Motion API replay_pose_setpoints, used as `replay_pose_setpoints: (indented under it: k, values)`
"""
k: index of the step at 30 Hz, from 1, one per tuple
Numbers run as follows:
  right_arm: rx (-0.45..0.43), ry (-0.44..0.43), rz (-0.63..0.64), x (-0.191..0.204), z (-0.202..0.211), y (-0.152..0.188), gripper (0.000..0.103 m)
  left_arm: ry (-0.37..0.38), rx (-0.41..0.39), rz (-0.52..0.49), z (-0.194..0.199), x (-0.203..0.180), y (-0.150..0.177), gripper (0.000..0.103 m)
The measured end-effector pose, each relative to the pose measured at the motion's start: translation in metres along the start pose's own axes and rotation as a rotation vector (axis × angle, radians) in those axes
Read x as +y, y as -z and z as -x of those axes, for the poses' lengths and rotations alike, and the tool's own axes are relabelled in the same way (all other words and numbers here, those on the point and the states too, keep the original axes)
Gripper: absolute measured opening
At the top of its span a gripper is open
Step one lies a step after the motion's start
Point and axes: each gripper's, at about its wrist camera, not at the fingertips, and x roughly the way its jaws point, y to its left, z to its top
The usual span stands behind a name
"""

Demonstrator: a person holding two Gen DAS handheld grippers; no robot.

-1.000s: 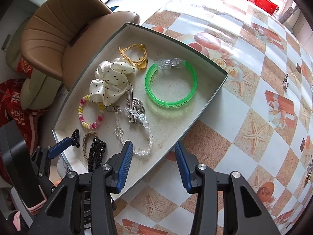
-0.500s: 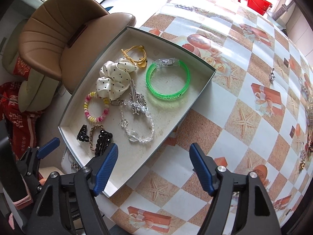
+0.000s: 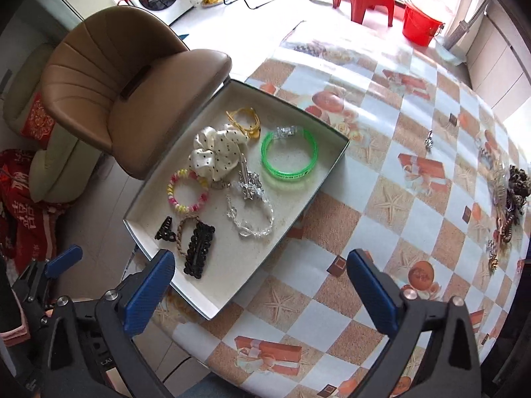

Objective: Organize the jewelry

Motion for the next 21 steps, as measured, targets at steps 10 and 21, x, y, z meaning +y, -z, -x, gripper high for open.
replay_pose_setpoints:
  k: [10, 21]
  values:
    - [0.007, 0.002, 0.044, 0.009, 0.033, -0.006, 0.103, -0.047, -0.06, 0.067, 0.039, 0.005, 0.0, 0.101]
    - [-0.078, 0.044, 0.131, 0.01, 0.08, 0.0, 0.103, -0.098, -0.113, 0.131, 0.082, -0.005, 0.012, 0.101]
